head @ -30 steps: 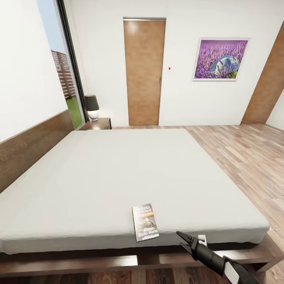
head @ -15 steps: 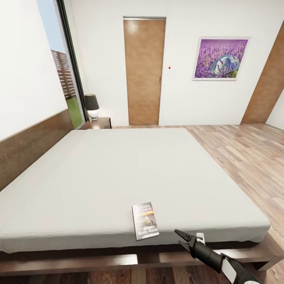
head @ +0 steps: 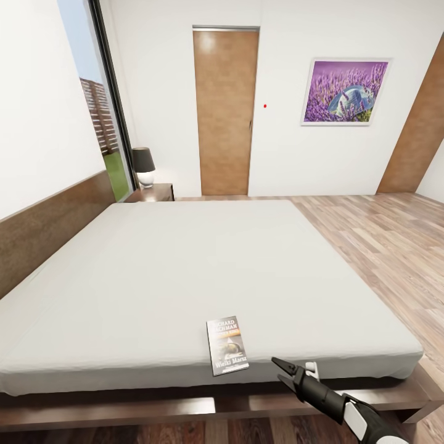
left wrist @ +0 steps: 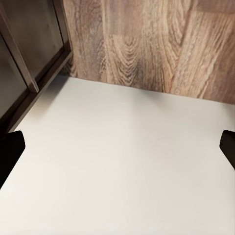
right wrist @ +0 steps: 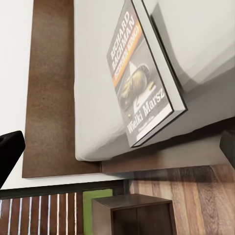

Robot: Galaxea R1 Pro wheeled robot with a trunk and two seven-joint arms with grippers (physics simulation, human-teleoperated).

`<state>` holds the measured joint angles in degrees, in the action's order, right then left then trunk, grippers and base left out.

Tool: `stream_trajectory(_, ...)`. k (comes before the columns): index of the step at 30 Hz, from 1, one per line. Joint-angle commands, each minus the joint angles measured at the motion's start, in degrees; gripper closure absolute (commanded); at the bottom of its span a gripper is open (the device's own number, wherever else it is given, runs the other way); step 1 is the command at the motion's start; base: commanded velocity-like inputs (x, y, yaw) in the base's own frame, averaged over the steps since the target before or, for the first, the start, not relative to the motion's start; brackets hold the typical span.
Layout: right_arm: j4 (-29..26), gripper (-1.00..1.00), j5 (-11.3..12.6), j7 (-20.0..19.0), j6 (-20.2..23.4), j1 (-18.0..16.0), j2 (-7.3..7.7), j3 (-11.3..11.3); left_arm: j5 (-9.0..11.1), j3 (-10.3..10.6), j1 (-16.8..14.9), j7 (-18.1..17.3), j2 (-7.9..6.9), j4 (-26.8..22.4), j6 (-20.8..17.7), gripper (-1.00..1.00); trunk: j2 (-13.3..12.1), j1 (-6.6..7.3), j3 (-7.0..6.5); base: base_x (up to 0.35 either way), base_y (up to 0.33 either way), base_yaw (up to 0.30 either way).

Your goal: In the bedroom, move the book from the bed onto either nightstand, and place the two sandals side by side next to the bed.

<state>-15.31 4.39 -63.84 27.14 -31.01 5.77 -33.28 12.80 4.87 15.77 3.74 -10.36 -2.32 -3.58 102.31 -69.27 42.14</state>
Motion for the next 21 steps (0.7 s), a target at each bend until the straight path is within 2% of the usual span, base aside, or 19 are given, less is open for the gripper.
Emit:
stream_trajectory(1,0.0,-1.0,0.4,0.0,0.5,0.0,0.01,0.1,0.6,0.5,0.1,0.2,-0.01,-0.2,-0.4,-1.0,0.0,0.0,0.04,0.0,0.0,0.0)
stream_trajectory(6,0.0,-1.0,0.4,0.0,0.5,-0.1,-0.31,0.1,0.6,0.5,0.1,0.2,-0.01,-0.3,-0.4,-1.0,0.0,0.0,0.04,0.0,0.0,0.0)
stream_trajectory(12,0.1,-1.0,0.4,0.1,0.5,-0.1,-1.02,0.1,0.6,0.5,0.0,0.2,-0.01,-0.2,-0.4,-1.0,2.4,-1.32,1.12,0.0,0.0,0.0)
stream_trajectory(21,0.1,-1.0,0.2,0.1,0.5,-0.1,-1.5,0.2,0.6,0.5,0.0,0.2,-0.01,-0.3,-0.3,-1.0,2.4,-1.32,1.12,0.0,0.0,0.0)
